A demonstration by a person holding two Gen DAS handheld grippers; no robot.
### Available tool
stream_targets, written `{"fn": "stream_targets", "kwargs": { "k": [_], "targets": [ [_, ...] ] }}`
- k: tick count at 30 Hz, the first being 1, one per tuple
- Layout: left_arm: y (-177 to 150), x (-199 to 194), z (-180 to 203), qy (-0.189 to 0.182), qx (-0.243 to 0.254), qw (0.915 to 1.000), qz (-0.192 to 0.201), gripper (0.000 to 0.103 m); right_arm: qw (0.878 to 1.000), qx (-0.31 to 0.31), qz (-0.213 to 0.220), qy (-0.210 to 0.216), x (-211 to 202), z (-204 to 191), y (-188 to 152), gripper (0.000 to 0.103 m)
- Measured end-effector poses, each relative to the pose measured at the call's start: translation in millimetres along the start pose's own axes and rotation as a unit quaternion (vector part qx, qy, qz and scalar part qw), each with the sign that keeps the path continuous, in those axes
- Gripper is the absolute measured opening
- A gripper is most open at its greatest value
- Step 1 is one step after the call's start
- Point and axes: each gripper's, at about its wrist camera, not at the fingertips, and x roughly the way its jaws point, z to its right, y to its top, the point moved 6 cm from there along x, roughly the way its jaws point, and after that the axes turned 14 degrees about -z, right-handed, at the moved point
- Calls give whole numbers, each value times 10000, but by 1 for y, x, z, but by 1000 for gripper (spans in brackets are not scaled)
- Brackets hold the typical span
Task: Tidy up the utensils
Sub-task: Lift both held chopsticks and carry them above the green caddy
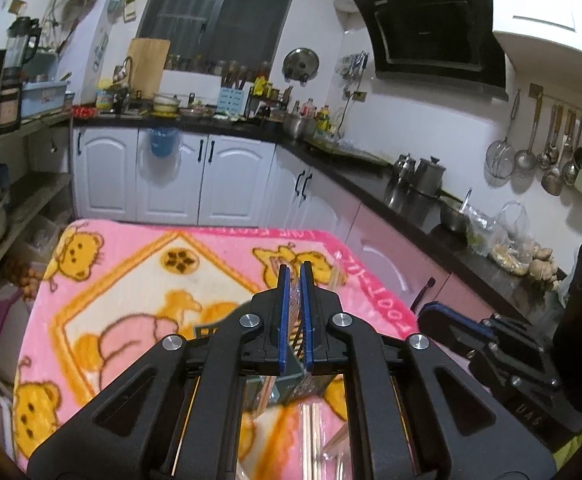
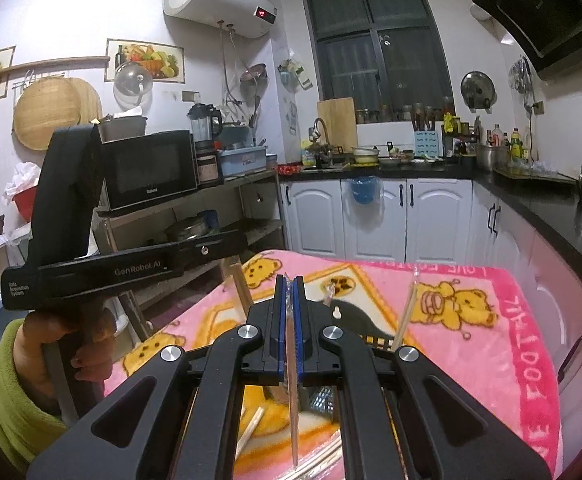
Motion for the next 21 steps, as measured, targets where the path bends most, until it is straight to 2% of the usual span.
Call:
{"fn": "stream_targets", "kwargs": {
  "k": [9,21],
  "targets": [
    [29,-13,15,-101,131,9993,329,3,9996,-94,264,-26,-5,0,28,4],
    [54,-10,23,-181,114,9982,552,3,9979,39,623,-185,-14,20,65,4]
  ]
}}
